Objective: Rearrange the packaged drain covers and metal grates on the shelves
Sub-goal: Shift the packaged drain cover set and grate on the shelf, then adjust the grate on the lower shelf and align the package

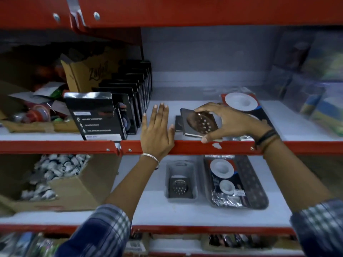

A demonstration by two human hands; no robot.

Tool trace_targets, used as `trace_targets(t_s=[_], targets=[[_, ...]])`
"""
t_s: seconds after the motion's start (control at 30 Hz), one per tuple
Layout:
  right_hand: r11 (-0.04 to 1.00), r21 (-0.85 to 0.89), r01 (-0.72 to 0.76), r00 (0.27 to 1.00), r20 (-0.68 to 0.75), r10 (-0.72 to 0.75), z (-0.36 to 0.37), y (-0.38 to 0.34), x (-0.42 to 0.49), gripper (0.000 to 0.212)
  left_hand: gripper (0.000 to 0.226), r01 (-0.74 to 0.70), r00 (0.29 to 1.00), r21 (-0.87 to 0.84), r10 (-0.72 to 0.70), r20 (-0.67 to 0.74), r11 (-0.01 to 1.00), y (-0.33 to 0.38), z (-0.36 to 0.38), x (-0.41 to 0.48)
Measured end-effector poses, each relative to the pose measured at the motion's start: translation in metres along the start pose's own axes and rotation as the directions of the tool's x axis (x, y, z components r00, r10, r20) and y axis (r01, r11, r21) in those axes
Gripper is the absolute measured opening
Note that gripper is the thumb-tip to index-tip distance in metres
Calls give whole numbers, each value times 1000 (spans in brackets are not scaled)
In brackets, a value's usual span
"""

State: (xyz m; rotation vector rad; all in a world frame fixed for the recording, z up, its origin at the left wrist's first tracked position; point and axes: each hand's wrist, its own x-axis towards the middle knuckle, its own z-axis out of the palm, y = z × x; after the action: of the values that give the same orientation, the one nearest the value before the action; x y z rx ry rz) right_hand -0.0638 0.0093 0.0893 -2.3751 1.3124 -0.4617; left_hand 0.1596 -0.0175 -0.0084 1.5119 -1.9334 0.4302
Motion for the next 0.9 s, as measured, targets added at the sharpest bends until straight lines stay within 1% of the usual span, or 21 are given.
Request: trace_targets(t_s=[0.07,0.13,0.2,0.3,0.37,0.57,0.73,0.9], targets=[[998,45,48,997,65,-51,16,-12,-28,87,61,6,1000,-17,-7,-17,1000,1,0,-2],[995,91,50,981,183,-66,41,-13,-49,89,61,27,999,-28,-28,-32,999,2,3,-6],[993,112,39,966,251,-66,72,-5,-61,88,60,32,998,-22,-33,-62,999,2,6,-9],[996,80,-25,943,332,-3,122,19,-55,89,61,39,995,5,-38,-87,999,2,12,-7],[996,38,-78,930,362,59,151,40,-40,91,62,35,993,54,-29,-111,998,0,16,-8],[969,-88,-233,917,312,249,221,98,27,88,63,8,979,125,17,-201,992,-7,28,-5],[950,-244,-195,888,368,277,267,118,65,81,61,-6,969,147,42,-244,989,-9,31,-5],[924,-310,-222,888,327,323,290,126,66,79,60,-3,963,177,51,-266,984,-8,31,-5]])
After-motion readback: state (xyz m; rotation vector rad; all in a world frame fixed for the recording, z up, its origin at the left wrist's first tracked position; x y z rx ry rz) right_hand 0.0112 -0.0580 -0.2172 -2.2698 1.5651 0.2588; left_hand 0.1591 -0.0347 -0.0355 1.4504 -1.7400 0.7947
